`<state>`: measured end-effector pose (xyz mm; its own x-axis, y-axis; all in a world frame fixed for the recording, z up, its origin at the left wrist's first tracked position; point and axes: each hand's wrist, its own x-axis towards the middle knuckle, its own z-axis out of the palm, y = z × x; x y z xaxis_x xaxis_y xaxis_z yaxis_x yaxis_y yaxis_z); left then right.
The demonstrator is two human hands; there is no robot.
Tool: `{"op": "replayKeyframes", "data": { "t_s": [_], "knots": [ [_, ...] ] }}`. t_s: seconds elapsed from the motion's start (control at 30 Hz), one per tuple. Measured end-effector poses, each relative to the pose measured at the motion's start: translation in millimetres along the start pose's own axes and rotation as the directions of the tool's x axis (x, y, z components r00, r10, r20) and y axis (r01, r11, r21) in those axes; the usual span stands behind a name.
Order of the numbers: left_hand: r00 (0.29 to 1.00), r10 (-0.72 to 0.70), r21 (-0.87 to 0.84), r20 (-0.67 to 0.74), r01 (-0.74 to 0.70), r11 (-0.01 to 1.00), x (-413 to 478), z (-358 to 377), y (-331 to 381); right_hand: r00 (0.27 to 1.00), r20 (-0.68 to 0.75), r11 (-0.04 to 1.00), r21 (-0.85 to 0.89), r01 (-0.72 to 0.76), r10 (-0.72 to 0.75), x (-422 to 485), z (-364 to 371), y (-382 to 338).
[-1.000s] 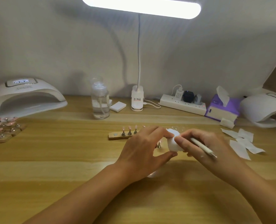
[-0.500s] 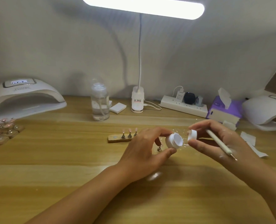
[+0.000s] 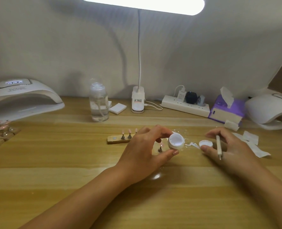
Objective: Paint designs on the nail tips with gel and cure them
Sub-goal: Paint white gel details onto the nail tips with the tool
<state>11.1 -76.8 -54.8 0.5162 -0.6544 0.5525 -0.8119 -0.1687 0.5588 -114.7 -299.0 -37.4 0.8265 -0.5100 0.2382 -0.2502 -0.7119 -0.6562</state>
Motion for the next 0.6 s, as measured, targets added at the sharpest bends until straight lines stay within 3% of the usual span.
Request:
{"op": "replayKeyframes", "data": {
  "t_s": [0.1,0.2,0.33,0.5,0.6],
  "knots": [
    [0.999,0.038,0.076,-0.036,-0.035,0.997,1,1,0,0.989,-0.052,0.982,0.117,0.145,-0.140,-4,3,-17],
    [0.996,0.054,0.127,-0.077,-0.044,0.991,1,0,0,0.951,0.007,0.923,0.246,0.297,-0.308,-13,23,-40],
    [0.997,0.044,0.142,-0.063,-0.035,0.989,1,-1,0,0.935,-0.013,0.891,0.299,0.341,-0.353,-16,39,-44],
    [0.997,-0.021,0.191,0.076,0.006,0.982,-2,0,0,0.929,-0.067,0.911,0.182,0.371,-0.365,-15,40,-39],
    [0.994,-0.105,0.292,0.038,0.089,0.952,-3,1,0,0.936,-0.072,0.937,0.033,0.349,-0.346,-13,39,-35]
  ]
}}
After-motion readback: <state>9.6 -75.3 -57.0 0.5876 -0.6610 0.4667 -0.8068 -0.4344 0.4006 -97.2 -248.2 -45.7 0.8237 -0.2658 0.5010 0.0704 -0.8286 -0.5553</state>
